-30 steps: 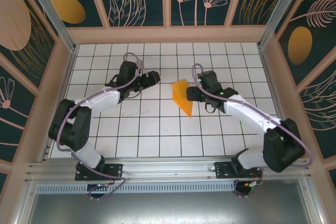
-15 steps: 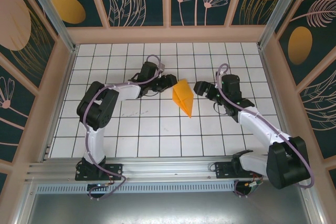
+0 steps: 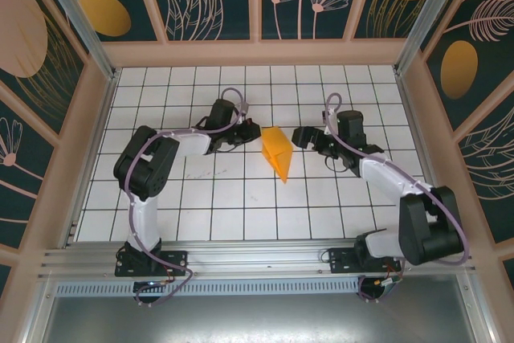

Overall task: Fold a paper plane with a square sheet of paper (fold left side to right side)
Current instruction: Fold the wing for the fifth time at the center of the table.

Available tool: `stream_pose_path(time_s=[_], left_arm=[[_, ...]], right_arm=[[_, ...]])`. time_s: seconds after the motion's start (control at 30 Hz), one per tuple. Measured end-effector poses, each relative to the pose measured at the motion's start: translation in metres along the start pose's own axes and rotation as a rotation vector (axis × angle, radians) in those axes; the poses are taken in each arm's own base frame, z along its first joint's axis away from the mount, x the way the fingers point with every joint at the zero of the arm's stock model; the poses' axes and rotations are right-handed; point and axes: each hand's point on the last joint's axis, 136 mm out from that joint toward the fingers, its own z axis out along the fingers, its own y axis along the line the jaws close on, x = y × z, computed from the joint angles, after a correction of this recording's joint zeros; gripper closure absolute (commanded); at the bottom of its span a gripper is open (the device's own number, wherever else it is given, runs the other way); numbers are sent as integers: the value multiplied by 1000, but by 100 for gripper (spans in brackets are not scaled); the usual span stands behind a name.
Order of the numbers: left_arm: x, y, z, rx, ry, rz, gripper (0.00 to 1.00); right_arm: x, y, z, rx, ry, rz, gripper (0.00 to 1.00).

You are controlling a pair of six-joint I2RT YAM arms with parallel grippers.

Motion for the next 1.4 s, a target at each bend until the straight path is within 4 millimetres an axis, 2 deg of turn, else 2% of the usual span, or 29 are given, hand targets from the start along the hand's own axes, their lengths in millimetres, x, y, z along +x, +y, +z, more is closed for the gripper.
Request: stream_pose_path(time_s=[0.13, 0.27, 0.4, 0.53, 0.8, 0.9, 1.0, 1.13, 1.27, 1.4], left_arm=[[-4, -1, -26, 31, -21, 66, 100], [-4, -12, -43, 93, -16, 156, 100], [6, -21, -49, 142, 14, 222, 100], [20, -20, -49, 172, 55, 258, 100], [26, -24, -51, 205, 74, 280, 100], [26, -26, -51, 217, 74, 286, 100], [26, -26, -51, 220, 73, 288, 100], [26, -26, -51, 220, 71, 290, 100], [26, -25, -51, 218, 72, 302, 100], [27, -24, -51, 214, 72, 314, 100]], right_arm=[[3, 4, 18, -75, 53, -28, 2], [10, 11, 37, -182, 109, -50, 7], [14, 15, 47, -247, 140, -56, 12], [7, 25, 62, -355, 153, -89, 18], [21, 29, 79, -444, 215, -90, 27], [24, 32, 81, -464, 231, -91, 37], [26, 35, 83, -480, 243, -92, 59], [27, 35, 83, -478, 242, -109, 71], [28, 31, 85, -457, 247, -116, 77], [31, 27, 86, -433, 255, -124, 90]])
